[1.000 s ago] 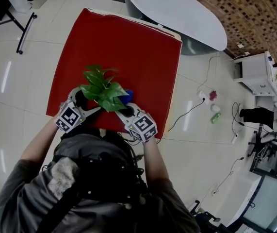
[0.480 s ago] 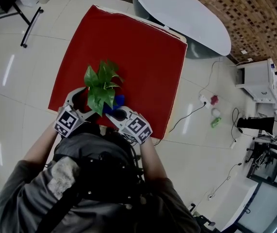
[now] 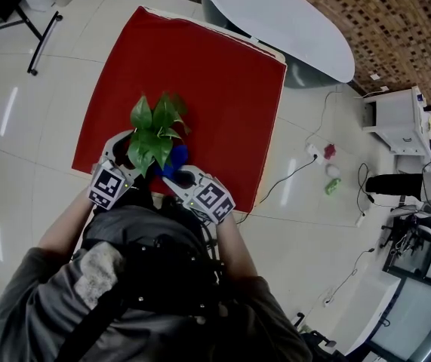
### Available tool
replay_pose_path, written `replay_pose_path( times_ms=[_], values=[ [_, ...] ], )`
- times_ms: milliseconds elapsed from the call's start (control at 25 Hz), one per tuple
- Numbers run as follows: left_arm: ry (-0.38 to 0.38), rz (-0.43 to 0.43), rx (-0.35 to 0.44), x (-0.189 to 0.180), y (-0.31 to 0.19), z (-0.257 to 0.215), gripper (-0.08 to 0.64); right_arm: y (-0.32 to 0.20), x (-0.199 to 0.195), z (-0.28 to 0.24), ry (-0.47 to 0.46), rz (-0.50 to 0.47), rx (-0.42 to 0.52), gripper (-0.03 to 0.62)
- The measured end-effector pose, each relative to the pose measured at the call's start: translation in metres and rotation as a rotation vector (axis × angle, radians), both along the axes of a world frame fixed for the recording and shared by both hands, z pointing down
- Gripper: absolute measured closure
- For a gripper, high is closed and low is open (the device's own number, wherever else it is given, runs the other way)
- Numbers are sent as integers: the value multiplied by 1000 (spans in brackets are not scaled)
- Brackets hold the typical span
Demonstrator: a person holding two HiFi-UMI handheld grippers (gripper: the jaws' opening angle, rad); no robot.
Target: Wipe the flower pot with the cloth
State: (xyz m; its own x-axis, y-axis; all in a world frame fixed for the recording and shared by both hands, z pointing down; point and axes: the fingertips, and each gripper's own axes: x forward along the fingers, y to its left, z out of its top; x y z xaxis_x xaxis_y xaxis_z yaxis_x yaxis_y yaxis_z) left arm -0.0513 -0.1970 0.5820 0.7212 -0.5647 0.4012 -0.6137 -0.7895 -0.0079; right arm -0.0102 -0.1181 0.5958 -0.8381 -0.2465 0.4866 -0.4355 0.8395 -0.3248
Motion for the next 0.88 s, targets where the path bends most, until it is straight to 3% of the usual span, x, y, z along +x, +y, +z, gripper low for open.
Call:
replay_pose_path(
  times_ms=[120, 280, 520, 880],
  values=[
    [1, 19, 5, 0, -1, -1, 166, -17, 22, -11, -26, 84, 24, 526],
    [0, 40, 8, -4, -3, 0, 167, -56, 44, -15, 27, 138, 89, 526],
    [1, 83, 7, -1, -5, 2, 167, -104, 36, -7, 83, 73, 139, 526],
    [11, 149, -8, -6, -13, 4, 167, -111, 12, -2, 79, -15, 131, 526]
  ],
)
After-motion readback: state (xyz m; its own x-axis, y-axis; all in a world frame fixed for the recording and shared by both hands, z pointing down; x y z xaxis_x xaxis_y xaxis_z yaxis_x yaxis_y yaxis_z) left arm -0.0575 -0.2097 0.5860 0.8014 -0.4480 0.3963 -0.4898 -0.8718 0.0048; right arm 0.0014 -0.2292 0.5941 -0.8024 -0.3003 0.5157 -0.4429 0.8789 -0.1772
